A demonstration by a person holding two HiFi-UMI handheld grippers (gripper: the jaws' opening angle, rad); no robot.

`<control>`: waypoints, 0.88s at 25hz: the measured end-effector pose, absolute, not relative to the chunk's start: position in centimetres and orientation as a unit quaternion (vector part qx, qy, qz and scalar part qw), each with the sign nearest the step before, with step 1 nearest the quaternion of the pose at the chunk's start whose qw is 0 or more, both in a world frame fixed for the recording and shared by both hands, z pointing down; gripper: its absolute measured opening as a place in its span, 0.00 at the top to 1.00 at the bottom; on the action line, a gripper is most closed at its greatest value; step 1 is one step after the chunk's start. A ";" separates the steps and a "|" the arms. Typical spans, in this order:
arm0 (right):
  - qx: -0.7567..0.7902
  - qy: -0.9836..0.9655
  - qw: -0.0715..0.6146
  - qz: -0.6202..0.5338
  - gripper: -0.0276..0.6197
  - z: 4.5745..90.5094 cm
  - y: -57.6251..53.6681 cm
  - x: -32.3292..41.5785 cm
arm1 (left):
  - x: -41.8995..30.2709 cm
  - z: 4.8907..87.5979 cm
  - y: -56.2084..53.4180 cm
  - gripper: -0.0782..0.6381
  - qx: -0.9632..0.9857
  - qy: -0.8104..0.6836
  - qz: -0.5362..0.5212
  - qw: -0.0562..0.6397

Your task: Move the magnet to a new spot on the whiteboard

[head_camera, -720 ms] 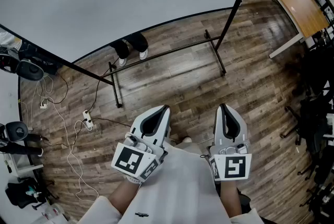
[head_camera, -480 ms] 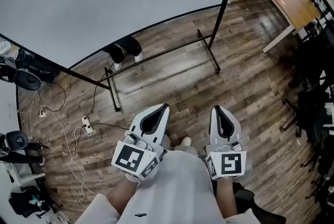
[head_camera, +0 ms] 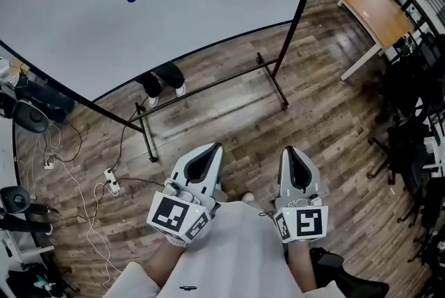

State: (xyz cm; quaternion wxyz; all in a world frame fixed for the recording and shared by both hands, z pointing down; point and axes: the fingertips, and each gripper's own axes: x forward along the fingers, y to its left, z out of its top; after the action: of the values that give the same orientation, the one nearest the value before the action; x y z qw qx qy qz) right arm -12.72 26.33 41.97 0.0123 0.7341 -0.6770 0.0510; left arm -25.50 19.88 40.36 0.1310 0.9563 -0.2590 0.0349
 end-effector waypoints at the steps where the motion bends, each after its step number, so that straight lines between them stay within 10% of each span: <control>1: 0.733 -0.679 0.014 0.048 0.95 41.8 25.8 -13.4 | -26.1 40.2 19.3 0.88 0.957 -0.258 0.031 0.132; 22: 0.756 -0.654 0.015 0.012 0.95 41.6 14.7 -10.6 | -23.4 41.3 7.9 0.88 0.969 -0.212 0.023 0.122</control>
State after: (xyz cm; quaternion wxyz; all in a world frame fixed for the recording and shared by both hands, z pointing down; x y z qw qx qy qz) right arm -10.57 14.68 41.55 0.0145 0.7565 -0.6538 0.0125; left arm -23.38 7.90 41.29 0.1219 0.9694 -0.2117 0.0235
